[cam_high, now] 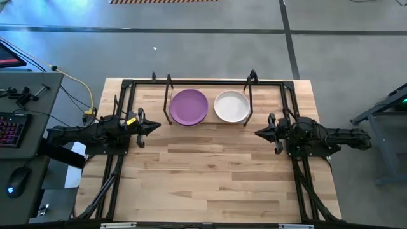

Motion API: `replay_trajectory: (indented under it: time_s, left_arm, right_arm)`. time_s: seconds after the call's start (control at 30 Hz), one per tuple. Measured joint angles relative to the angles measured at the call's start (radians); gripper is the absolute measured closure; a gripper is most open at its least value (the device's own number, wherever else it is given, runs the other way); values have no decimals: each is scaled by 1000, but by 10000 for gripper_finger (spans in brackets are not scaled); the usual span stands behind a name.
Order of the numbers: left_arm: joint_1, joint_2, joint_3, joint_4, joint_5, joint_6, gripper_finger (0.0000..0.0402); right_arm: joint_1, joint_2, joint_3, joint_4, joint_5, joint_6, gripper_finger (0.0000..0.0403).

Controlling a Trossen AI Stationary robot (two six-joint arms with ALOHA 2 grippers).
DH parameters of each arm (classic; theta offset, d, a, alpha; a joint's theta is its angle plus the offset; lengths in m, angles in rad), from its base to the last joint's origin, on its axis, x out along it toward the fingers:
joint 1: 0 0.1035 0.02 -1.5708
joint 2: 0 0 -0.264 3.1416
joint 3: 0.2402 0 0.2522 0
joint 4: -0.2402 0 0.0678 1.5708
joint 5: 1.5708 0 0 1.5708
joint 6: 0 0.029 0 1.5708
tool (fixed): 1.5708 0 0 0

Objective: Place and stack plates onto a shelf
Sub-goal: Return to Home Position

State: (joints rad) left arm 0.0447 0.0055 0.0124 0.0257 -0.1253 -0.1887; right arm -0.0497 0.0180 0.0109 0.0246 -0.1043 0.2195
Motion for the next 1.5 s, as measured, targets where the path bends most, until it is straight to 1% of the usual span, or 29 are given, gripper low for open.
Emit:
replay_trajectory:
  time_s: [0.23, 0.37, 0.53, 1.5]
  left_arm:
    - [-2, -2, 1, 3, 5, 0, 401]
    - [-7, -2, 1, 3, 6, 0, 401]
    - [-40, -2, 1, 2, 10, 0, 401]
    - [-40, 8, 0, 0, 11, 0, 401]
  right_arm:
    - [4, -18, -1, 2, 3, 77, 402]
    - [4, -18, -1, 2, 3, 70, 402]
    - [4, -11, -1, 4, 3, 69, 402]
    - [4, -11, -2, 6, 4, 68, 402]
